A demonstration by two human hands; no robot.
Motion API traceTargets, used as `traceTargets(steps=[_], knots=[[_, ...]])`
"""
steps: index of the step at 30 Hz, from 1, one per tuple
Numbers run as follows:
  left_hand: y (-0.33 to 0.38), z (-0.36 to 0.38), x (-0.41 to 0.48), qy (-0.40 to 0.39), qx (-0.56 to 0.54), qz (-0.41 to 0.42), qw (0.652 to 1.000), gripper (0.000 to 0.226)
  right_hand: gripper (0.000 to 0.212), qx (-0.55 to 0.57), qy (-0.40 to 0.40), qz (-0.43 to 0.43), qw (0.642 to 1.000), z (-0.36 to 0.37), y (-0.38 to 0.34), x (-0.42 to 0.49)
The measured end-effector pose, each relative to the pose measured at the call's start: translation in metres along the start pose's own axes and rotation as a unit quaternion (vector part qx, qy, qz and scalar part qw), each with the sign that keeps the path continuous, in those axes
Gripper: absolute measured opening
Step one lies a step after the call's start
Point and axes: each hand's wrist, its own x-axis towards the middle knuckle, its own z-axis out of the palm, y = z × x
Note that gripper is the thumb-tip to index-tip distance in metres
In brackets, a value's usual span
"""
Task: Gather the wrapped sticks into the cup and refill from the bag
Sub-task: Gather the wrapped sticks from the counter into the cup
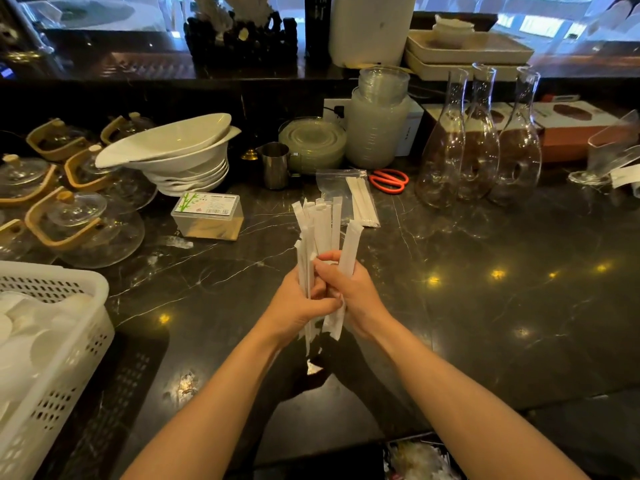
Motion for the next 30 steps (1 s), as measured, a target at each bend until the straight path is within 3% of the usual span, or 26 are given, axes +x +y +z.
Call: traceTargets(steps=[2,7,12,20,26,30], knots=[[0.000,0.001,-0.001,0.018,0.027,0.000,0.999,0.055,0.018,-0.024,-0.015,-0.008,1.000,0.003,0.001,-0.001],[-0.005,0.001,0.000,0.055,0.046,0.019,0.997,0.057,0.036,-0.068,0.001,-0.035,0.997,0.011,0.003,-0.002],[-0.012,0.002,0.002,0.064,0.070,0.021,0.995,0.061,0.044,-0.104,0.010,-0.009,0.995,0.015,0.004,-0.002],[-0.027,-0.002,0.004,0.010,0.121,-0.011,0.993,0.084,0.006,-0.168,0.033,-0.030,0.985,0.020,0.005,-0.003],[-0.035,0.005,0.008,0.067,0.136,-0.038,0.988,0.054,0.033,-0.112,0.035,-0.011,0.993,0.024,0.006,-0.002],[-0.036,0.010,0.007,0.085,0.135,-0.042,0.986,0.047,0.009,-0.097,0.005,-0.018,0.995,0.020,0.000,-0.001]])
